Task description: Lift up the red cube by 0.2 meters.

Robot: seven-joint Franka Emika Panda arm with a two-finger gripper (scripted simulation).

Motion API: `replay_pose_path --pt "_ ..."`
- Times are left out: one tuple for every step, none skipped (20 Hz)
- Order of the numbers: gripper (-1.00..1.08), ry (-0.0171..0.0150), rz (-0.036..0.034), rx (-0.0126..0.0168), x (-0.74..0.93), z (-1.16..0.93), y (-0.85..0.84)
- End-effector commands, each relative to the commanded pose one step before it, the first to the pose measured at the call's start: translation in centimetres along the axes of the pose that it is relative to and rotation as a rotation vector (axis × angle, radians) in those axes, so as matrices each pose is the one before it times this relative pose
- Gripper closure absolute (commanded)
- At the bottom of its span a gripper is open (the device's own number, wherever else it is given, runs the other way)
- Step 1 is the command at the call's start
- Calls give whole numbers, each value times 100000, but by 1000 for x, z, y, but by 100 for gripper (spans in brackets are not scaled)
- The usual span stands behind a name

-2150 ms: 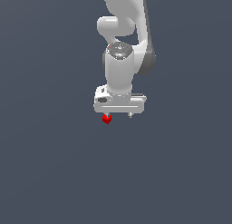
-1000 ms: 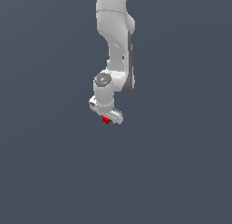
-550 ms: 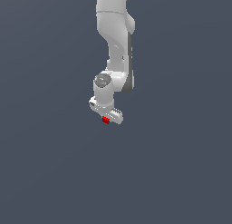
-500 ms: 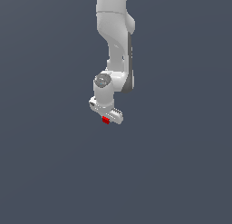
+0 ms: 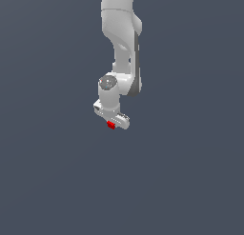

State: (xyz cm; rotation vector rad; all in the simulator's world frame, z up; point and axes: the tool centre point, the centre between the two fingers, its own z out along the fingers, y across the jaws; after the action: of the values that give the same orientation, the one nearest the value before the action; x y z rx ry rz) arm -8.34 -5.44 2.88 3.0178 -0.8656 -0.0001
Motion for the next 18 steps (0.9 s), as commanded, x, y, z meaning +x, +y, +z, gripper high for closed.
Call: replay_pose_path --pt "108 121 -5 69 12 -850 -22" --pt "108 -41 32 46 -6 -429 19" --pt "108 0 0 0 -17 -491 3" --pt "108 0 0 0 -18 -546 3" --pt "108 0 0 0 -19 -603 3" --pt "108 0 0 0 -20 -660 4" --pt "108 -43 39 38 -9 -705 25" --pt "108 0 0 0 -21 -771 5" --pt "108 0 0 0 -20 -823 5" --pt "108 0 0 0 -19 -873 6" --pt "108 0 0 0 -18 -920 7" --pt "108 0 0 0 -16 -966 7" --pt "108 0 0 0 -13 -1003 7" --pt "108 -33 59 -15 8 -960 33" --pt "108 0 0 0 -7 -942 6" --pt "108 0 0 0 -4 -903 5" --pt "108 0 0 0 0 -864 4" --pt "108 0 0 0 3 -823 2"
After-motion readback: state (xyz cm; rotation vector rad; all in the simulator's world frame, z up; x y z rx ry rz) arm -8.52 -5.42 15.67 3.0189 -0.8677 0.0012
